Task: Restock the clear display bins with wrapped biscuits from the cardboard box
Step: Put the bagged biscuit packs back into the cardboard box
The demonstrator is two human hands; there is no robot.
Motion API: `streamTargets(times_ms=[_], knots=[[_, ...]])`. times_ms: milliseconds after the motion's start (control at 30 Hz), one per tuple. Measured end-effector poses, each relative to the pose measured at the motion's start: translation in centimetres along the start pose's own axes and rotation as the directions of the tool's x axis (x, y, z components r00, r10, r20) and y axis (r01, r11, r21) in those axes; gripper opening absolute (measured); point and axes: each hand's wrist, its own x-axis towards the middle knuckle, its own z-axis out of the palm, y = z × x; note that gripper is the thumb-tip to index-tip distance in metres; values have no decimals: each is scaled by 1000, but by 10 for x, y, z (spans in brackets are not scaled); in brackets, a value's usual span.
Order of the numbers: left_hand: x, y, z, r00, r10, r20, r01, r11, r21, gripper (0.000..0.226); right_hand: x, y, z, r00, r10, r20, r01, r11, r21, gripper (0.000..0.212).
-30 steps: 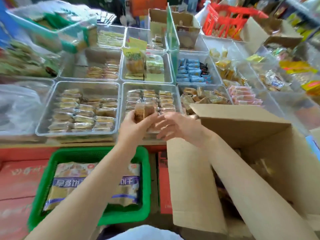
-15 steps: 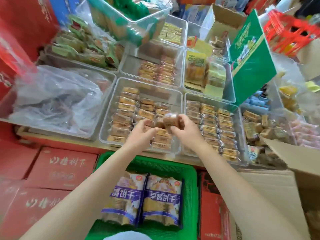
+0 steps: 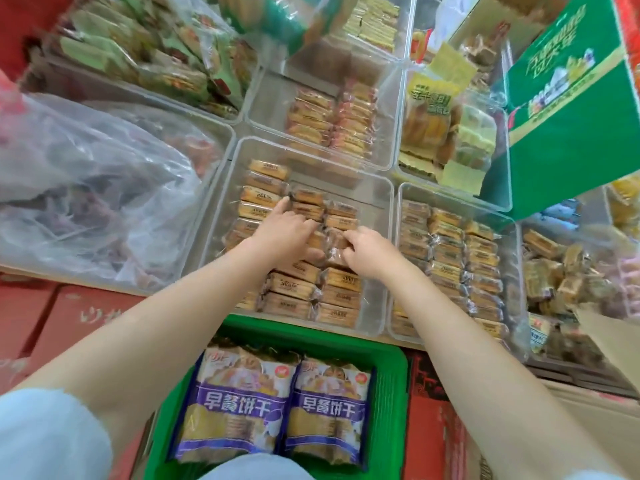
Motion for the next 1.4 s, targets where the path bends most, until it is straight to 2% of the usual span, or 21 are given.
streamTargets(times_ms=[133, 233, 300, 400, 500, 567, 667, 900, 1100, 1267, 1400], knots=[[3, 3, -3, 999, -36, 18, 34, 995, 94, 79, 1, 0, -2, 997, -17, 77, 19, 1000, -22, 49], [1, 9, 0, 997, -63, 35, 57, 990, 132, 81, -1, 1, 0, 997, -26, 77, 26, 1000, 3, 44], [-6, 11, 4, 998, -59, -12, 60, 991, 121, 79, -4, 4, 2, 996, -35, 79, 33, 999, 27, 39], [-18, 11, 19, 992, -40, -121, 54, 991, 120, 82, -16, 6, 17, 998, -50, 27, 50, 999, 7, 46], [-20, 7, 27, 994, -19, -109, 37, 986, 161, 85, -22, 2, 40, 998, -39, -58, 36, 998, -57, 60], [-18, 6, 26, 996, -18, -90, 35, 981, 193, 82, -22, -2, 47, 995, -16, -98, 9, 997, -74, 62], [-24, 13, 28, 996, -18, -91, 40, 971, 237, 72, -28, -11, 55, 990, 33, -140, -31, 999, 17, 63], [-56, 33, 51, 993, -76, -86, 83, 993, 83, 71, -42, -21, 86, 973, 77, -218, -39, 984, 174, 68], [-52, 26, 52, 996, -28, -90, 29, 999, 15, 75, -29, -20, 88, 970, 76, -230, -44, 989, 142, 70], [-51, 24, 50, 997, -43, -61, 45, 999, 24, 71, -43, -18, 83, 983, 23, -183, 0, 992, 123, 68], [-57, 31, 40, 996, -86, -9, 86, 996, 12, 63, -63, -20, 74, 996, -20, -91, 35, 986, 166, 69]])
